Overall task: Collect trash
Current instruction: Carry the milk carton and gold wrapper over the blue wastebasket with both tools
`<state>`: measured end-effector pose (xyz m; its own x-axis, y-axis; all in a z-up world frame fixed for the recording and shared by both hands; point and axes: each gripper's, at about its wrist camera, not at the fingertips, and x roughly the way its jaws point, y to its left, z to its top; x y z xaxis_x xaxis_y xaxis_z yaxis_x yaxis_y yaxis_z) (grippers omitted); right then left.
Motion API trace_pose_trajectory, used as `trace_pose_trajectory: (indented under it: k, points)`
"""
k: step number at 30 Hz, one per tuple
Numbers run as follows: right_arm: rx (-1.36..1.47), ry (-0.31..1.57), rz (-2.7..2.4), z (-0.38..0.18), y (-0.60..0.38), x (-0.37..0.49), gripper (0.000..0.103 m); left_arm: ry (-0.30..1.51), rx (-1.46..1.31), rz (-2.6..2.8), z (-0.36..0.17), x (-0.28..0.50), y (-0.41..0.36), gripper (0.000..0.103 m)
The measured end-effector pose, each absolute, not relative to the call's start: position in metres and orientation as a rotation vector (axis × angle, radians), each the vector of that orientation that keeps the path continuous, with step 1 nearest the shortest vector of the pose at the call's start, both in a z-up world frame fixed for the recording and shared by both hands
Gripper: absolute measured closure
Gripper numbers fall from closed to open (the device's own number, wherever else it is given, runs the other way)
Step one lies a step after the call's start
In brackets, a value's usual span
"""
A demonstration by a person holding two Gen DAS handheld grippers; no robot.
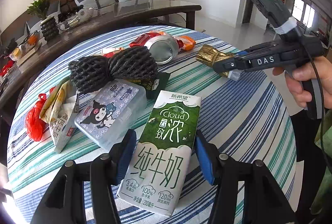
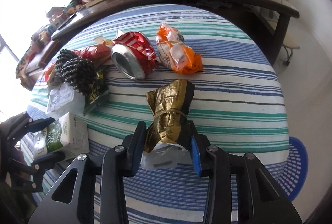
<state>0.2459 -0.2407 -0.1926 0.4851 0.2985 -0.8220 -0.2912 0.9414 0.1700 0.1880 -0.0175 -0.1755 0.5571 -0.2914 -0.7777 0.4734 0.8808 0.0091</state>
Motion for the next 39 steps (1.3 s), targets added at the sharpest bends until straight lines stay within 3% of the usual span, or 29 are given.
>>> trace_pose_trajectory:
  k: [7, 10, 12, 14, 16, 24, 25, 26, 27, 28, 29, 39]
  points:
    - [-0.075, 0.977, 0.433, -0.189, -0.242, 0.175, 0.061, 0.895, 0.056, -0.175, -0.17, 0.142, -0.014, 0.046]
    - [-0.066, 0.998, 0.48, -0.193, -0.242, 0.161, 0.06, 0.909, 0.052, -0.219, -0.171, 0.132, -0.021, 0.037]
    - [-0.071, 1.006, 0.492, -0.194, -0.242, 0.16, 0.053, 0.909, 0.087, -0.229, -0.172, 0.13, -0.025, 0.035]
    - [-0.08, 1.005, 0.49, -0.193, -0.243, 0.159, 0.039, 0.928, 0.088, -0.254, -0.173, 0.132, -0.024, 0.035]
    - [-0.079, 1.003, 0.496, -0.191, -0.243, 0.159, 0.036, 0.955, 0.069, -0.282, -0.175, 0.138, -0.02, 0.036]
    - [-0.113, 1.036, 0.497, -0.196, -0.235, 0.169, 0.036, 0.998, 0.093, -0.281, -0.182, 0.15, -0.012, 0.036]
    - [-0.121, 1.038, 0.498, -0.197, -0.232, 0.17, 0.037, 0.996, 0.089, -0.283, -0.182, 0.15, -0.011, 0.042]
    - [-0.131, 1.04, 0.496, -0.198, -0.23, 0.171, 0.038, 0.996, 0.085, -0.292, -0.182, 0.149, -0.012, 0.053]
    - [-0.144, 1.043, 0.494, -0.199, -0.228, 0.171, 0.043, 0.996, 0.093, -0.288, -0.182, 0.149, -0.013, 0.053]
    - [-0.157, 1.046, 0.494, -0.2, -0.226, 0.171, 0.061, 0.987, 0.101, -0.282, -0.181, 0.147, -0.014, 0.054]
    - [-0.165, 1.042, 0.489, -0.199, -0.225, 0.17, 0.072, 0.98, 0.107, -0.276, -0.18, 0.146, -0.015, 0.054]
    - [-0.119, 0.97, 0.475, -0.181, -0.235, 0.164, 0.072, 0.888, 0.11, -0.207, -0.149, 0.138, -0.035, 0.054]
